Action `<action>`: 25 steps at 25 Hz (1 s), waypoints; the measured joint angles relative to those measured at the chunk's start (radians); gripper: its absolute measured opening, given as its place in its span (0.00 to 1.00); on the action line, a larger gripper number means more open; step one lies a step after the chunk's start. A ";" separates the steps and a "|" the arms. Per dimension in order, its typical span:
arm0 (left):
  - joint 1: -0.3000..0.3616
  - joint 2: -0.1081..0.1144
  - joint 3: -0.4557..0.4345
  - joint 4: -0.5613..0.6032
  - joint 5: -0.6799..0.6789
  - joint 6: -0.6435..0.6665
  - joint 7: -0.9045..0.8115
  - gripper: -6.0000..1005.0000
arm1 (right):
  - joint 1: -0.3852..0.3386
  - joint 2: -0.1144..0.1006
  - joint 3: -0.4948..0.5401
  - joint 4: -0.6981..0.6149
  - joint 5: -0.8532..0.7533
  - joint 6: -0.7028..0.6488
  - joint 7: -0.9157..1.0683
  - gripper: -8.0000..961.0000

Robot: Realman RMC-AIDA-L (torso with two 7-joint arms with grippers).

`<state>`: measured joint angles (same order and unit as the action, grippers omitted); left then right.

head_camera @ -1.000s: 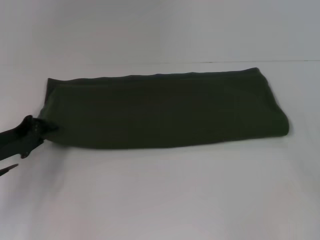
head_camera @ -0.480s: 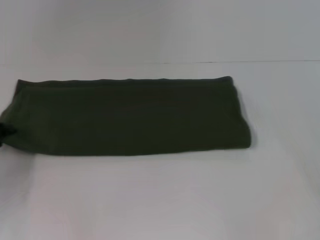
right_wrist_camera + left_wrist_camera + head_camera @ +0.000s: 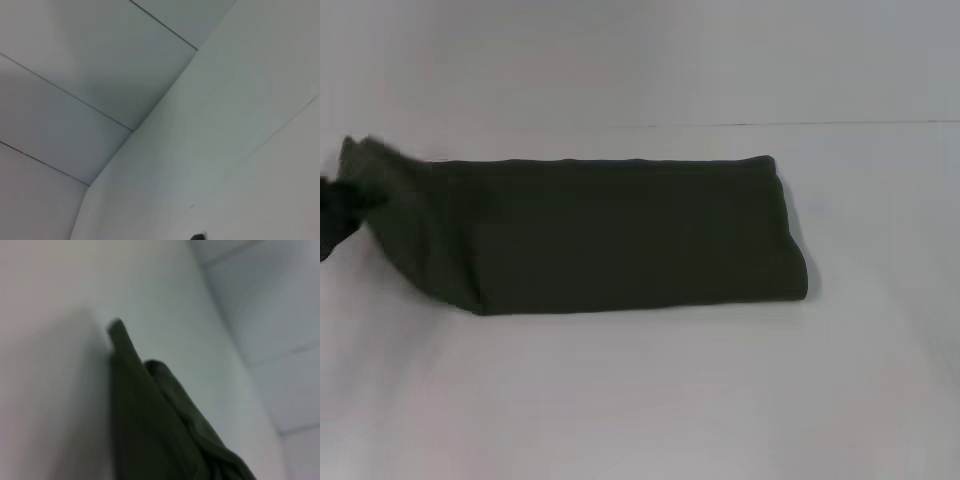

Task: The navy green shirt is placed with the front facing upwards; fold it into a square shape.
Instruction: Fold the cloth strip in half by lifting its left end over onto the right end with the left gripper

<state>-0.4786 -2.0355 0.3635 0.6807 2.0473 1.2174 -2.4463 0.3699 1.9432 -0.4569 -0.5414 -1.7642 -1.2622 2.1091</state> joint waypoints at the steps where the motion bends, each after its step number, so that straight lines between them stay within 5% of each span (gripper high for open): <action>1: -0.011 0.000 0.001 0.001 -0.008 0.022 0.004 0.12 | 0.001 0.000 -0.001 0.001 0.000 0.000 0.000 0.78; 6: -0.083 0.000 0.004 0.011 -0.020 0.123 0.010 0.12 | 0.002 -0.001 -0.001 0.001 0.000 0.000 -0.004 0.78; 13: -0.190 -0.066 0.043 0.075 -0.027 0.179 0.013 0.12 | 0.008 0.003 -0.003 0.002 0.000 0.000 -0.008 0.78; 21: -0.287 -0.129 0.213 0.060 -0.068 0.066 0.040 0.12 | 0.011 0.002 -0.006 0.012 0.000 -0.002 -0.008 0.78; 25: -0.329 -0.132 0.371 -0.025 -0.137 -0.059 0.067 0.14 | 0.012 0.002 -0.007 0.012 0.000 -0.002 -0.008 0.78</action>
<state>-0.8080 -2.1679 0.7342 0.6558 1.9105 1.1583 -2.3797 0.3817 1.9450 -0.4640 -0.5294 -1.7640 -1.2639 2.1014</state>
